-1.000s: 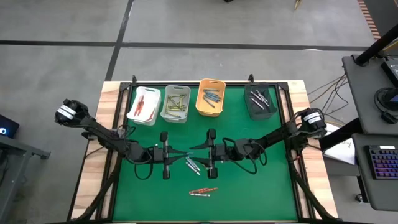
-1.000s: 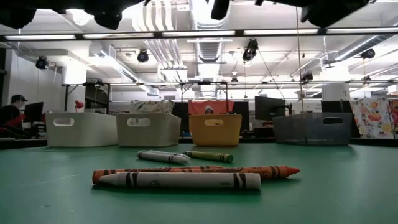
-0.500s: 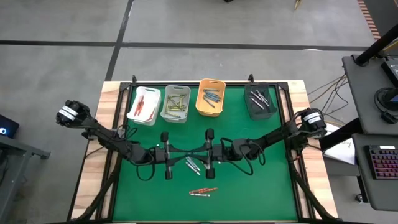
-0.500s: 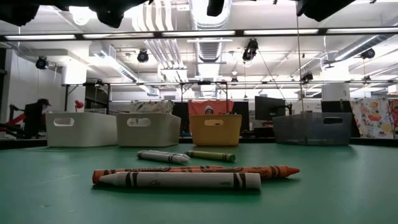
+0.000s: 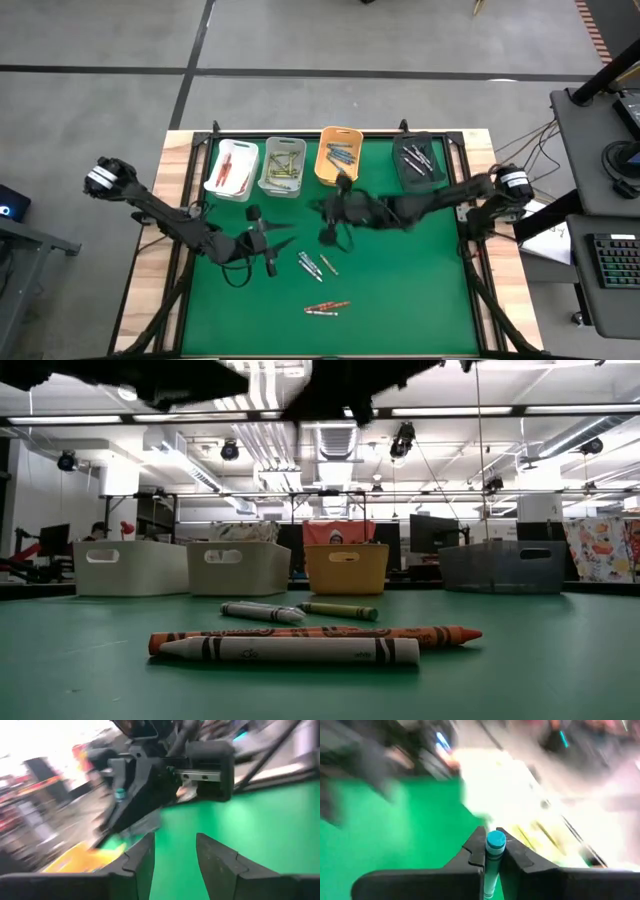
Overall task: Sort crayons
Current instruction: Put the blue crayon into the yellow bin
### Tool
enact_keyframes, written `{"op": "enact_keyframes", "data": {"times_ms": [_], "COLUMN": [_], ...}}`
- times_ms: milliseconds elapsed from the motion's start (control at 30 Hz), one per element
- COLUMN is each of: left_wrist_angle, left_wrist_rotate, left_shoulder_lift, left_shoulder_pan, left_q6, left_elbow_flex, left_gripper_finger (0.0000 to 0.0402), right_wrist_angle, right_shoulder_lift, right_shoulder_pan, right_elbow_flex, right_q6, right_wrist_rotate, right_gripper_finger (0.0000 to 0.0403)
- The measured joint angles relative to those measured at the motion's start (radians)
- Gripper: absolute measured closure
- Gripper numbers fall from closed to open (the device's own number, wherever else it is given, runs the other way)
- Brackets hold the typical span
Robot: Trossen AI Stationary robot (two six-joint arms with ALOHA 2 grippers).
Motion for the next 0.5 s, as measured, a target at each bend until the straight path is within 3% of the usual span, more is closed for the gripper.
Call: {"op": "enact_keyframes", "data": {"times_ms": [67,167,333,500], "left_wrist_angle": [-0.093,-0.188,-0.232,-0.235], "left_wrist_rotate": [-0.094,-0.134,-0.131,-0.13], "left_shoulder_lift": [-0.032,-0.08,-0.112,-0.098], "left_shoulder_pan": [0.0,0.002,0.001,0.001], "left_q6": [-0.023,-0.064,-0.099,-0.137], "left_elbow_flex": [0.0,0.0,0.0,0.0], "left_gripper_finger": [0.0274,0.0273,0.0273,0.0273], "right_wrist_angle": [-0.227,-0.463,-0.492,-0.438], "right_shoulder_lift": [0.001,0.023,0.075,0.12], "right_shoulder_pan": [-0.067,-0.193,-0.402,-0.528], "right_elbow_flex": [0.06,0.11,0.11,0.111], "right_q6": [0.065,0.149,0.183,0.188], "right_wrist_rotate": [0.029,0.056,0.013,-0.146], "right_gripper_finger": [0.0388,0.0389,0.0389,0.0364]}}
